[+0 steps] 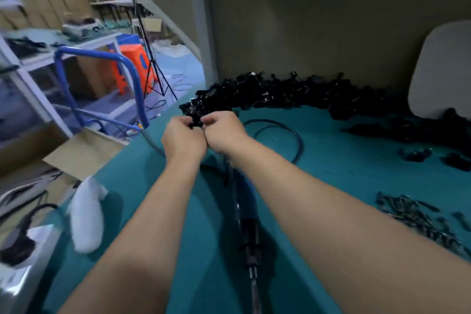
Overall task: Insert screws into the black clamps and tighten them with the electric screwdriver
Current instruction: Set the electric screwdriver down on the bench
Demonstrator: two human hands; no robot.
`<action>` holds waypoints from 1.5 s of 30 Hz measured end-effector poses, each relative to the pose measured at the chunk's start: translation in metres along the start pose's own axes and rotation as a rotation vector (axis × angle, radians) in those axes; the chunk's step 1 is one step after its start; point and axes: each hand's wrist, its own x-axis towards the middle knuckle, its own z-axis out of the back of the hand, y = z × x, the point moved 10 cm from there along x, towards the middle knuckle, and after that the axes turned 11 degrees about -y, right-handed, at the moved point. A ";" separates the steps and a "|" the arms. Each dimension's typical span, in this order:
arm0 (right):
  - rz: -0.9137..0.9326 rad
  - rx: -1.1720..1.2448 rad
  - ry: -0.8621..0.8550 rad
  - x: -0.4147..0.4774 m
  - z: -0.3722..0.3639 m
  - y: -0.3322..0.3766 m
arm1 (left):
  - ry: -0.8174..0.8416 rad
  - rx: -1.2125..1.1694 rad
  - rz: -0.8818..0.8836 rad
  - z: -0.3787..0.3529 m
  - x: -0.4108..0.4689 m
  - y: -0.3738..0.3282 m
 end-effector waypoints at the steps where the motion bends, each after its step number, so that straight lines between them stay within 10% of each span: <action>1: -0.047 0.027 0.049 0.011 -0.016 -0.002 | -0.015 -0.007 0.030 -0.001 0.013 0.007; 11: -0.428 0.341 0.024 0.045 -0.077 -0.046 | 0.173 0.262 -0.013 -0.043 0.064 0.040; 25: -0.069 0.337 -0.030 -0.019 0.000 -0.009 | -0.014 -0.235 -0.152 0.029 0.003 0.015; 31: -0.103 0.683 -0.089 -0.099 0.117 -0.011 | 0.377 -0.473 -0.408 0.029 -0.121 -0.072; 45: -0.317 0.186 -0.571 -0.196 0.330 -0.152 | 0.777 -0.185 -0.251 -0.126 -0.334 -0.099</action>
